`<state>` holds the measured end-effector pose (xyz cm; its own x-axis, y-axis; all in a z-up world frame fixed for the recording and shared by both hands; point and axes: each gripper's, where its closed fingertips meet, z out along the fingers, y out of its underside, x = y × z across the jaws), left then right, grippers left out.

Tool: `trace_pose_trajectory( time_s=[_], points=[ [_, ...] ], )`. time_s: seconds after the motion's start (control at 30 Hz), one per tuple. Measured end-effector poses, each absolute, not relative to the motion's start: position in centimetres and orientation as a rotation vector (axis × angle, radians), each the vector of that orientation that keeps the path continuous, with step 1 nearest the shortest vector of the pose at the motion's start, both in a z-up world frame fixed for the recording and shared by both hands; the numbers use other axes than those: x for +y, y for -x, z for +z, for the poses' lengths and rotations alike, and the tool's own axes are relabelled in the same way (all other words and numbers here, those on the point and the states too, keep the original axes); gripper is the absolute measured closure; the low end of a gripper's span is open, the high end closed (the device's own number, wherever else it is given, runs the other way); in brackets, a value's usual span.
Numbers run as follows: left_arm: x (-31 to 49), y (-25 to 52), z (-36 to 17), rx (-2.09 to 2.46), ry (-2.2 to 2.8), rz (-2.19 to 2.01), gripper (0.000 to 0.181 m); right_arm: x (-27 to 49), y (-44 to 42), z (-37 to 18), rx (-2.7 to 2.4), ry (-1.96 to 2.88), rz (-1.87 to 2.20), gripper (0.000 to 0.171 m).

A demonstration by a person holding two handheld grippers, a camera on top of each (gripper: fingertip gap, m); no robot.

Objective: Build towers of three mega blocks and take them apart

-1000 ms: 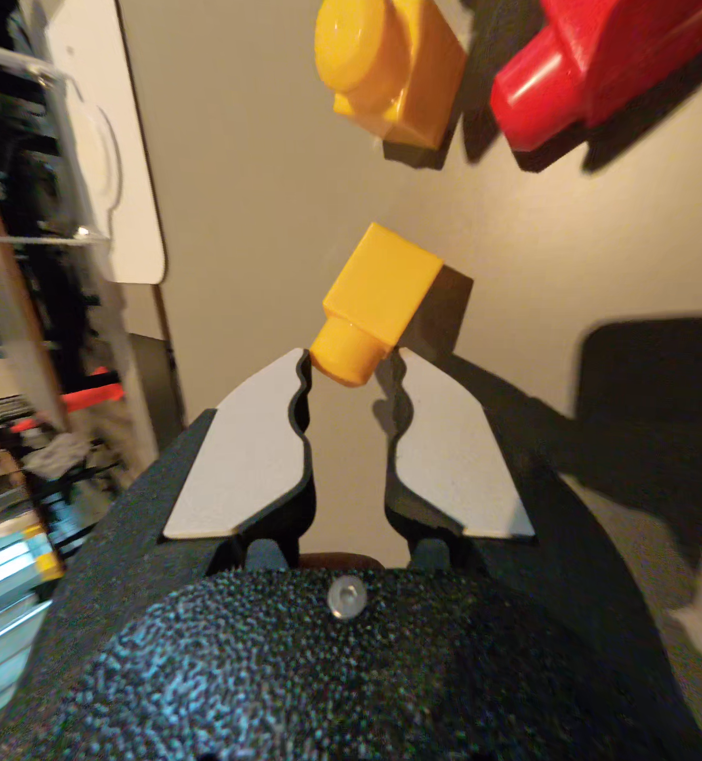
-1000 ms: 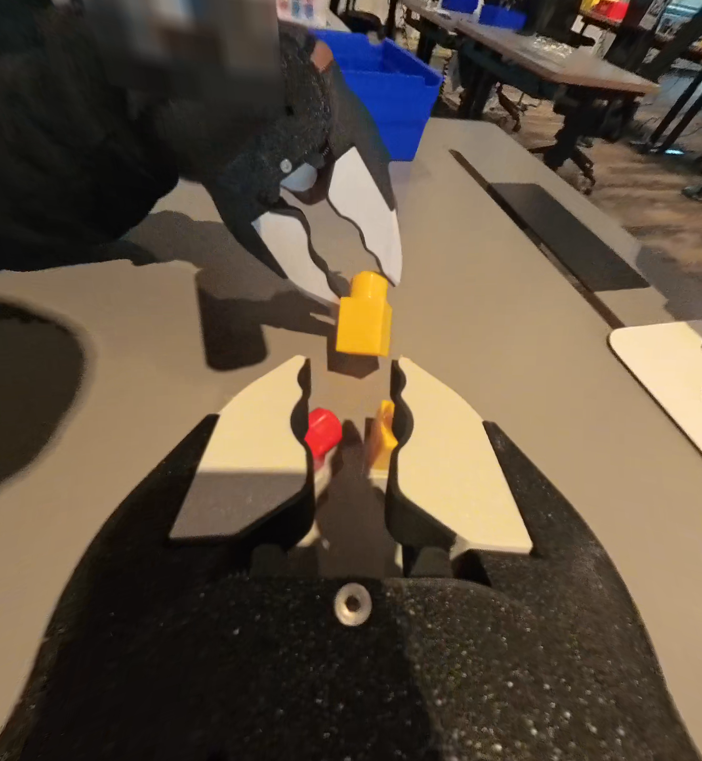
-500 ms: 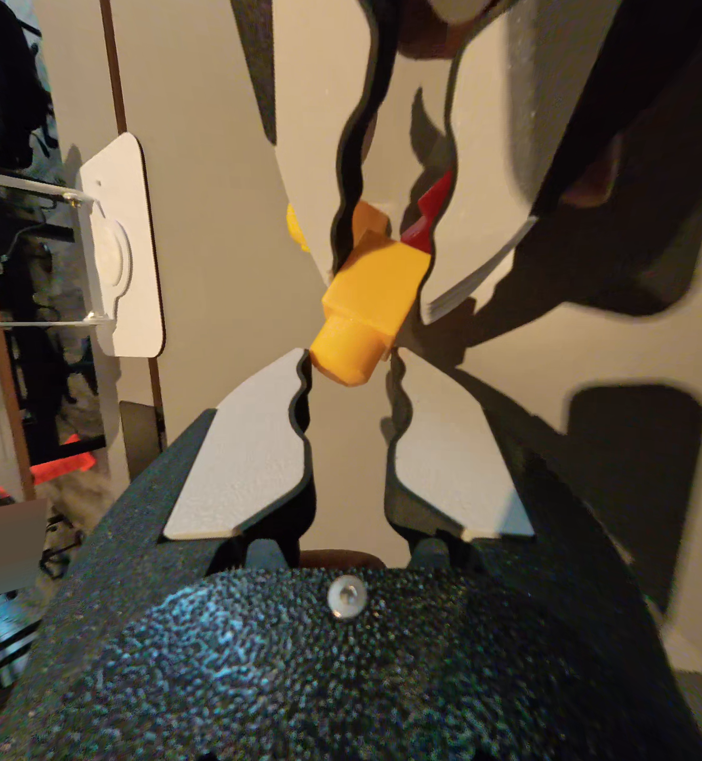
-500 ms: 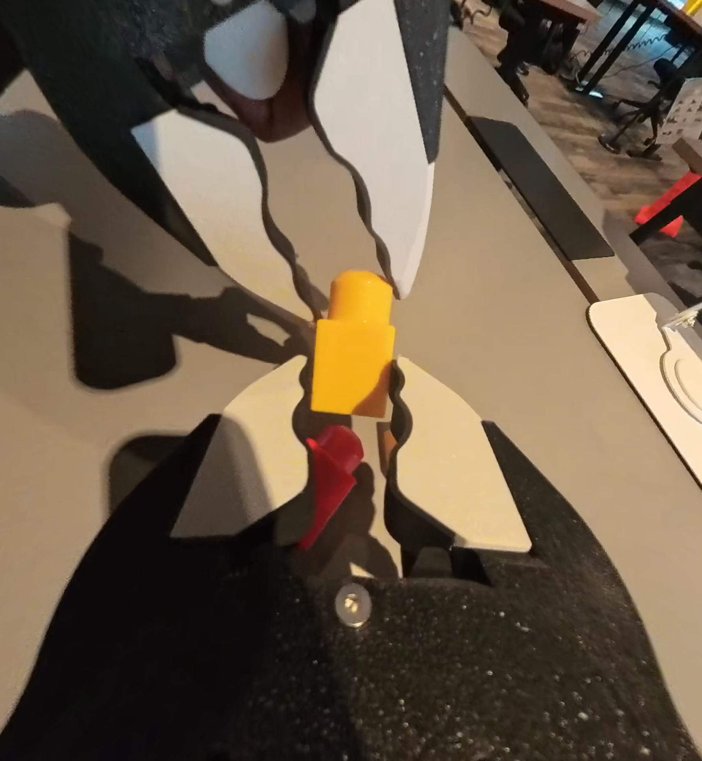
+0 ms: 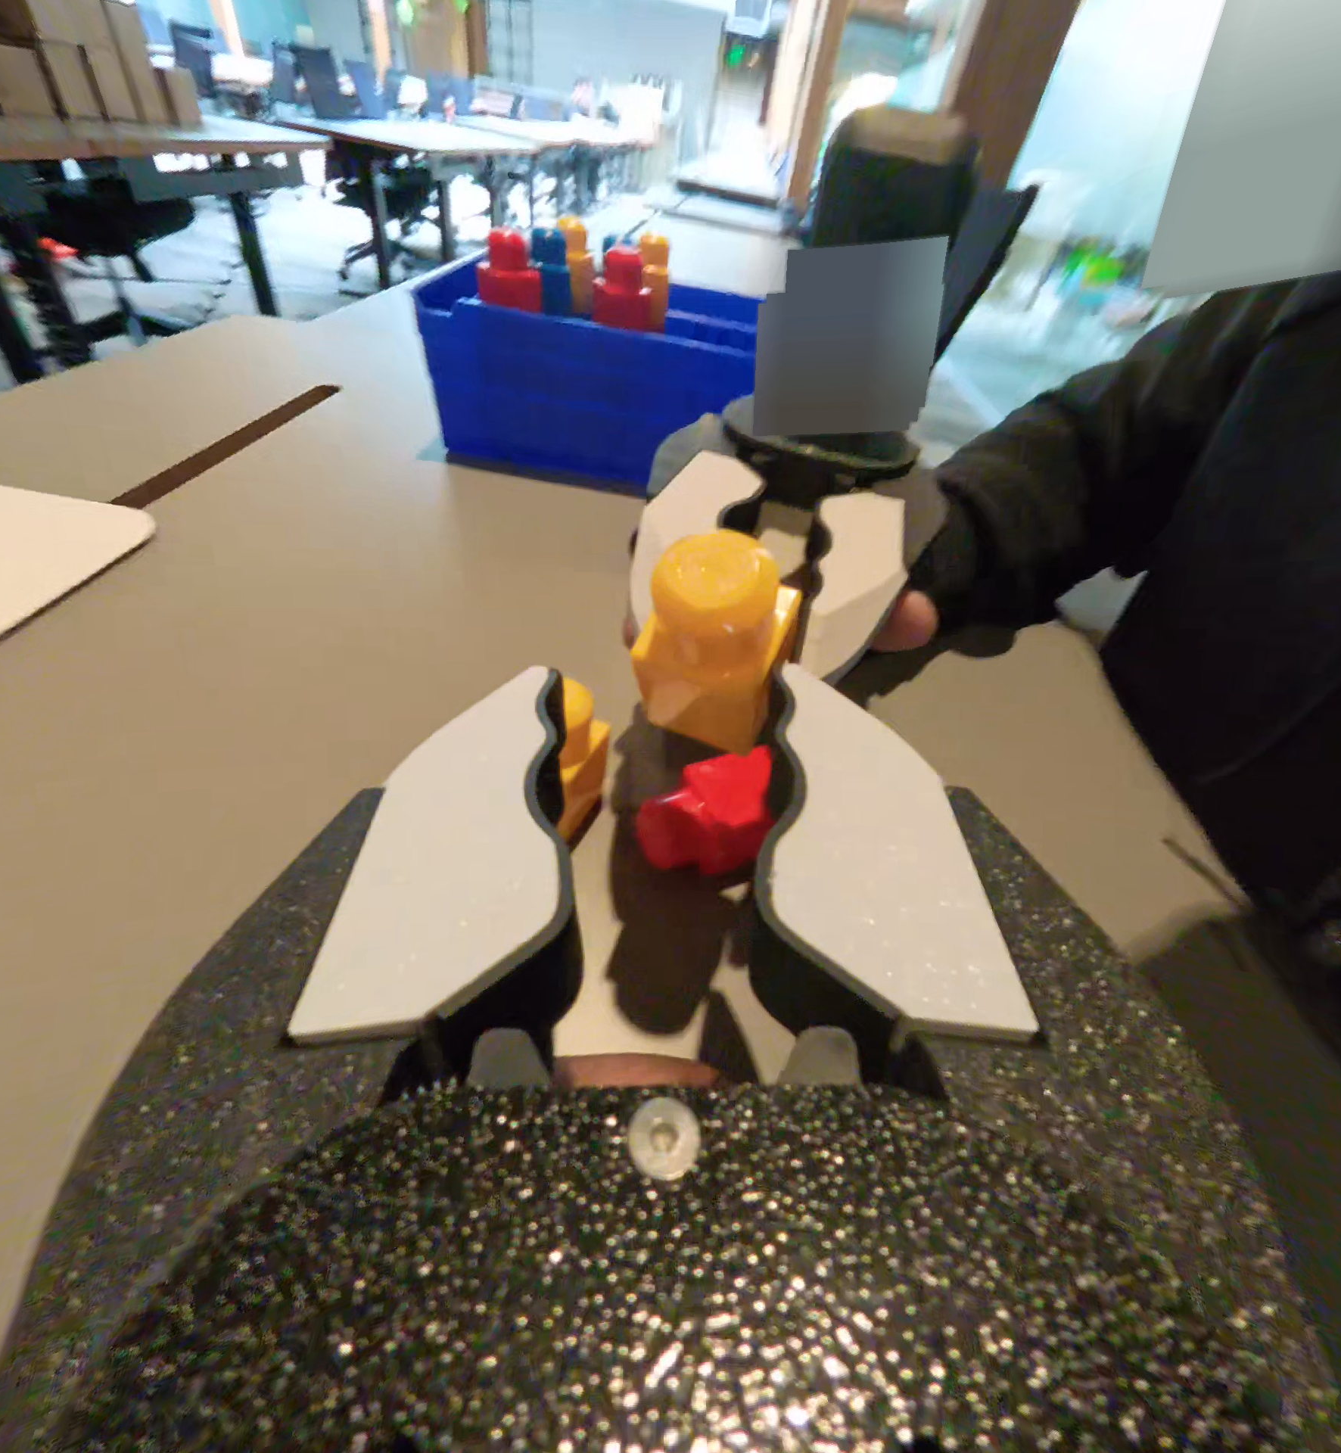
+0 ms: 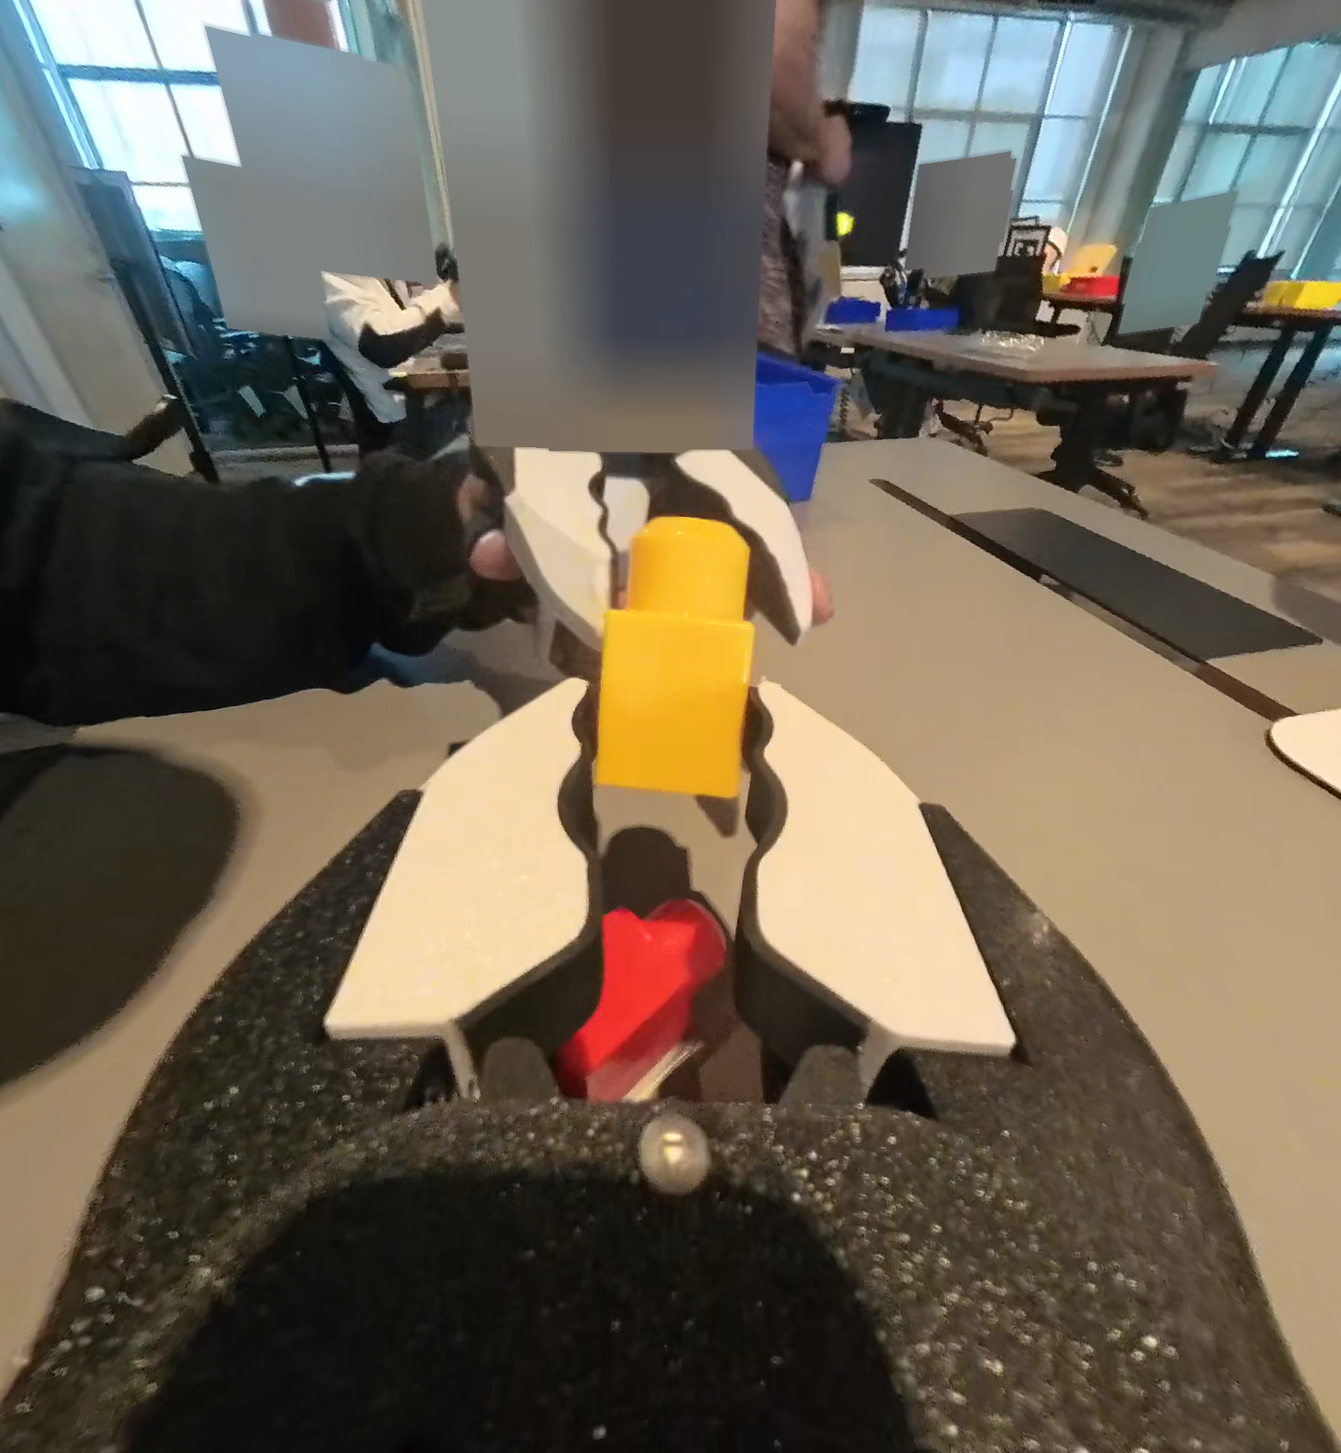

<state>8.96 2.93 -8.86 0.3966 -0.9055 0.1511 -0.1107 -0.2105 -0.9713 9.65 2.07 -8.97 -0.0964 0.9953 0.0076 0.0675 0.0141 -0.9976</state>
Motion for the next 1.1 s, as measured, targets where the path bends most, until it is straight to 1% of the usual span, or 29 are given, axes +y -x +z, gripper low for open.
trace_pose_trajectory(
  time_s=[0.1,0.17,0.47,0.63,0.83,0.97,1.03,1.1],
  points=[
    [2.4,-10.0,-8.7,0.901,1.558,-1.075,0.142,2.1,-9.7,-9.3,-1.348,1.193,1.217,0.136],
    [2.3,-10.5,-8.6,0.886,1.529,-1.103,0.143,2.0,-9.8,-9.3,-1.35,1.19,1.223,0.136],
    [3.0,-10.5,-8.6,0.907,1.491,-0.982,0.145,2.6,-9.7,-9.9,-1.347,1.217,1.144,0.135],
    [4.0,-9.1,-8.3,0.856,1.505,-0.913,0.145,2.9,-9.8,-9.8,-1.338,1.192,1.058,0.121],
    [6.6,-6.1,-11.8,0.822,1.688,-0.687,0.145,5.0,-10.8,-9.4,-1.285,1.219,0.987,0.128],
    [6.6,-6.5,-13.1,0.878,1.764,-0.632,0.145,7.3,-11.3,-11.7,-1.327,1.363,0.885,0.128],
    [6.5,-6.6,-14.5,0.926,1.834,-0.576,0.145,7.6,-11.2,-12.6,-1.359,1.438,0.901,0.124],
    [6.3,-6.8,-15.6,0.982,1.883,-0.526,0.145,8.0,-11.1,-13.0,-1.353,1.487,0.893,0.127]
  ],
)
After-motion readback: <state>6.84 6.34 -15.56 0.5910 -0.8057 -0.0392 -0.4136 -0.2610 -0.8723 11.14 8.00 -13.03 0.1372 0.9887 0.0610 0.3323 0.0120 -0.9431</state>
